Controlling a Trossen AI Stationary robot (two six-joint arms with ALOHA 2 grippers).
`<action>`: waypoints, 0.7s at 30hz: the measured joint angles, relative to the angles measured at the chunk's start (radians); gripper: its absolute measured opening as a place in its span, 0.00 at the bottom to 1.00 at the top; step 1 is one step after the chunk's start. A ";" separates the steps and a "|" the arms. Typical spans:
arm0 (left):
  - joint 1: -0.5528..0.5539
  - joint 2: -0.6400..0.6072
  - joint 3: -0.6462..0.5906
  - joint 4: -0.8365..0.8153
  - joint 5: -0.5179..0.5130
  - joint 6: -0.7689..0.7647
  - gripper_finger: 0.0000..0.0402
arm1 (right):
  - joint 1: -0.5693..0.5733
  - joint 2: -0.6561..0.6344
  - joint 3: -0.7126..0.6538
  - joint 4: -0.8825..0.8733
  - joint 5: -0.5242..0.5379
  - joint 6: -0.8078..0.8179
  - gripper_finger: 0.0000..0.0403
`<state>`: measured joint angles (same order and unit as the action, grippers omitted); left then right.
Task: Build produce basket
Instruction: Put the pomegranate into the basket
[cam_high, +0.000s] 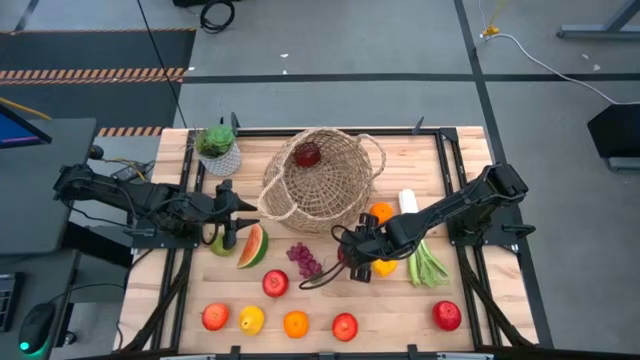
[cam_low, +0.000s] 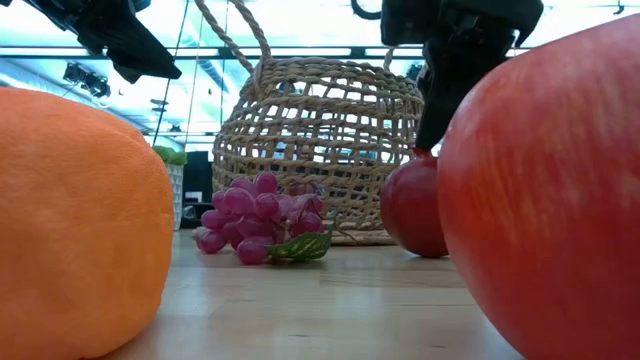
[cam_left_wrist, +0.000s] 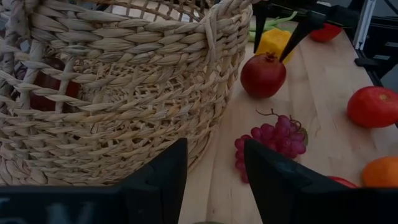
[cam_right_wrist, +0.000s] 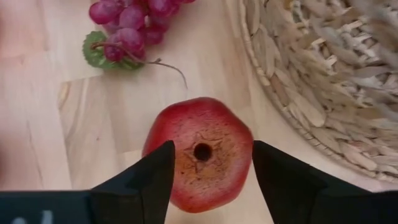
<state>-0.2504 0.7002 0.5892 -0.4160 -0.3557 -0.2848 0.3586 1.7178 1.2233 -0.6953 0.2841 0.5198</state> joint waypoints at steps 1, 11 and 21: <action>0.000 0.000 0.000 0.000 0.000 0.000 0.41 | -0.001 0.000 -0.008 0.011 -0.010 0.000 0.54; 0.000 0.000 0.000 0.000 0.000 0.000 0.41 | 0.000 -0.006 -0.065 0.090 -0.020 0.001 0.52; 0.000 0.000 0.000 0.000 -0.003 0.001 0.41 | 0.000 -0.004 -0.066 0.103 -0.017 -0.029 0.40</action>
<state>-0.2501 0.7002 0.5892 -0.4156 -0.3589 -0.2840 0.3584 1.7138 1.1572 -0.5921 0.2673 0.4913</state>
